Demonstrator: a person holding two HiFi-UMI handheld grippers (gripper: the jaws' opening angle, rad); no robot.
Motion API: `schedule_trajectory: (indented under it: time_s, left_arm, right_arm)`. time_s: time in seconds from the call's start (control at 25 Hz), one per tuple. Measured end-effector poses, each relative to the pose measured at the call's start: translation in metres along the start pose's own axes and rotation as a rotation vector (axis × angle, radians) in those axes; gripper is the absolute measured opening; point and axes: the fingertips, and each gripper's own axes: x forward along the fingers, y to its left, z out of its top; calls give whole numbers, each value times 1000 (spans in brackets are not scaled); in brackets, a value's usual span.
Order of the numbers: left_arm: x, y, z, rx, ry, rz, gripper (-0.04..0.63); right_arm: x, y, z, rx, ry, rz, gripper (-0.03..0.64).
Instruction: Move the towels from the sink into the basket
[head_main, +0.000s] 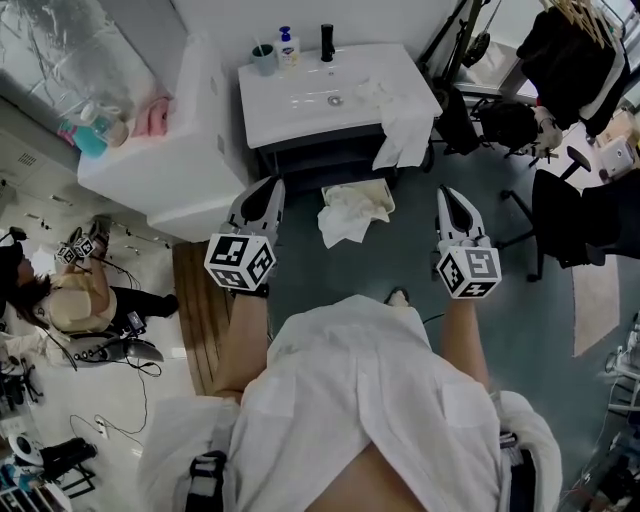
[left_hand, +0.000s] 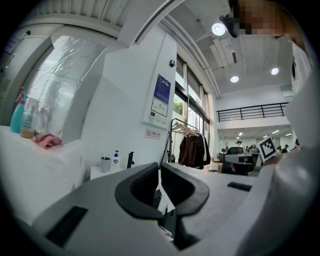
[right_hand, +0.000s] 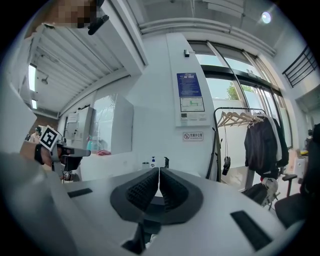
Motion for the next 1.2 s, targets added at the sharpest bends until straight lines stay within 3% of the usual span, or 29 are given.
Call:
schedule_trajectory:
  time_s: [0.52,1.2]
  left_arm:
    - [66,0,-3,1,2,-44,23]
    - [282,33,-12,18,53,-53,23]
  right_arm:
    - [45,-31,-12,-2,33,22,31]
    - [224,-161,-47,3,146,123,32]
